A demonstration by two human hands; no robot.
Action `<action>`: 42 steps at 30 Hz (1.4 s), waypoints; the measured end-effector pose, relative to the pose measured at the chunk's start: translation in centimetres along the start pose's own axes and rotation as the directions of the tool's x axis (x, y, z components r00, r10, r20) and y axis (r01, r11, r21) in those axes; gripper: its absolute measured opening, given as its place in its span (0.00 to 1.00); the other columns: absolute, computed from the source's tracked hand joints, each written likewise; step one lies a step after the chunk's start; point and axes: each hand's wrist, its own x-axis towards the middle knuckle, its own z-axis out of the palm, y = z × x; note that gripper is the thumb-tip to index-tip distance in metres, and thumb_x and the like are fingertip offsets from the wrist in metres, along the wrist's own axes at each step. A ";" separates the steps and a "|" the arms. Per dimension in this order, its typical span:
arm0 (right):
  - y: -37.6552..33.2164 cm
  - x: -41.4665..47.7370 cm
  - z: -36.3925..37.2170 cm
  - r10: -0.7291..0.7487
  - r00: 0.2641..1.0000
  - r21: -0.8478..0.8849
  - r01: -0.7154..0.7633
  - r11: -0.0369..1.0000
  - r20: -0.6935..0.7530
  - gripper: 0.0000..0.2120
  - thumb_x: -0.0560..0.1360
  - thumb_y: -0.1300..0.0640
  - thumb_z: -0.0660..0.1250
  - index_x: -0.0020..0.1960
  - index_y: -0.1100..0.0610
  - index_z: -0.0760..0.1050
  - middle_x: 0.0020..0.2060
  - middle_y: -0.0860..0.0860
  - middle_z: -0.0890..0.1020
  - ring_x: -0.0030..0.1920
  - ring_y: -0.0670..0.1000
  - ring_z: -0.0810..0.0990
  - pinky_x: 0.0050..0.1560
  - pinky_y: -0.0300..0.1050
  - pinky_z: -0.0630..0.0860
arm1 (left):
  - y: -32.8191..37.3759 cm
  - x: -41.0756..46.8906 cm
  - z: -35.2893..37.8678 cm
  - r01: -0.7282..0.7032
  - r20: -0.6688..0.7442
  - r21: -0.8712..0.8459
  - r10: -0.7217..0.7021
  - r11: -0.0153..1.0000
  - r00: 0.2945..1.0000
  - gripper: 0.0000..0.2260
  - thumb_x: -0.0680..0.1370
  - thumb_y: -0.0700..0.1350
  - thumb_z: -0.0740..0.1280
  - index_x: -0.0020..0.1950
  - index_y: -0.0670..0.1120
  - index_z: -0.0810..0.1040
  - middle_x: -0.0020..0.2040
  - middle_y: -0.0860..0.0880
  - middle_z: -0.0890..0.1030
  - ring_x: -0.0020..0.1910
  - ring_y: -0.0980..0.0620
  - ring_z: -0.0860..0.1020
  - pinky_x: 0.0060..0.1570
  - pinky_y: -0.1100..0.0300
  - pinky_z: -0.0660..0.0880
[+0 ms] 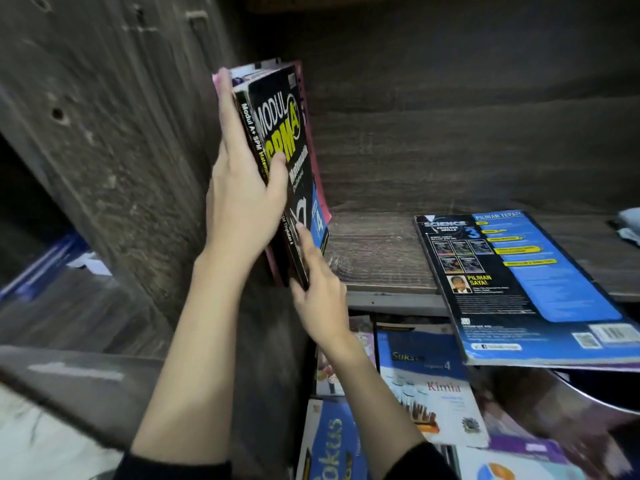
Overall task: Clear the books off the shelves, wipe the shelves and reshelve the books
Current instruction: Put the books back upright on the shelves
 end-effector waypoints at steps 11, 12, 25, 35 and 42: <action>3.5 0.4 -2.2 0.180 0.866 0.160 -0.282 0.946 0.466 0.53 0.63 0.62 0.77 0.75 0.34 0.51 0.75 0.43 0.60 0.75 0.44 0.56 0.73 0.49 0.61 | -2.0 -2.4 1.6 0.045 -0.075 -0.067 -0.050 0.997 0.996 0.31 0.77 0.37 0.64 0.77 0.42 0.53 0.71 0.45 0.69 0.67 0.48 0.72 0.67 0.62 0.66; 3.6 0.4 -2.1 0.183 0.871 0.166 -0.285 0.944 0.456 0.53 0.63 0.63 0.78 0.75 0.35 0.52 0.74 0.43 0.61 0.74 0.44 0.58 0.73 0.47 0.61 | -2.2 -2.3 1.7 0.049 -0.085 -0.079 -0.055 0.996 0.995 0.31 0.76 0.37 0.65 0.76 0.43 0.55 0.71 0.46 0.70 0.67 0.49 0.72 0.66 0.56 0.68; 4.4 0.7 -0.1 0.213 0.915 0.375 -0.341 0.862 0.341 0.47 0.64 0.74 0.69 0.71 0.36 0.62 0.69 0.43 0.71 0.66 0.41 0.71 0.55 0.29 0.71 | -3.1 -2.6 2.7 0.157 -0.091 -0.279 -0.189 0.947 0.978 0.31 0.74 0.32 0.68 0.75 0.44 0.61 0.60 0.57 0.74 0.48 0.76 0.74 0.52 0.79 0.68; 4.5 0.6 0.9 0.235 0.949 0.238 -0.284 0.929 0.212 0.35 0.69 0.70 0.72 0.72 0.56 0.66 0.66 0.50 0.73 0.65 0.44 0.70 0.62 0.24 0.62 | -3.9 -3.2 4.0 0.078 -0.221 -0.060 -0.090 0.995 0.971 0.23 0.75 0.39 0.69 0.69 0.41 0.70 0.52 0.48 0.72 0.45 0.59 0.72 0.42 0.63 0.77; 4.5 0.5 1.5 0.246 0.960 0.157 -0.265 0.951 0.132 0.30 0.70 0.68 0.71 0.70 0.59 0.70 0.67 0.54 0.74 0.65 0.41 0.66 0.63 0.20 0.53 | -4.1 -3.8 4.7 0.152 -0.223 -0.036 -0.156 0.988 0.962 0.17 0.74 0.40 0.71 0.62 0.41 0.75 0.48 0.50 0.74 0.38 0.57 0.74 0.43 0.51 0.78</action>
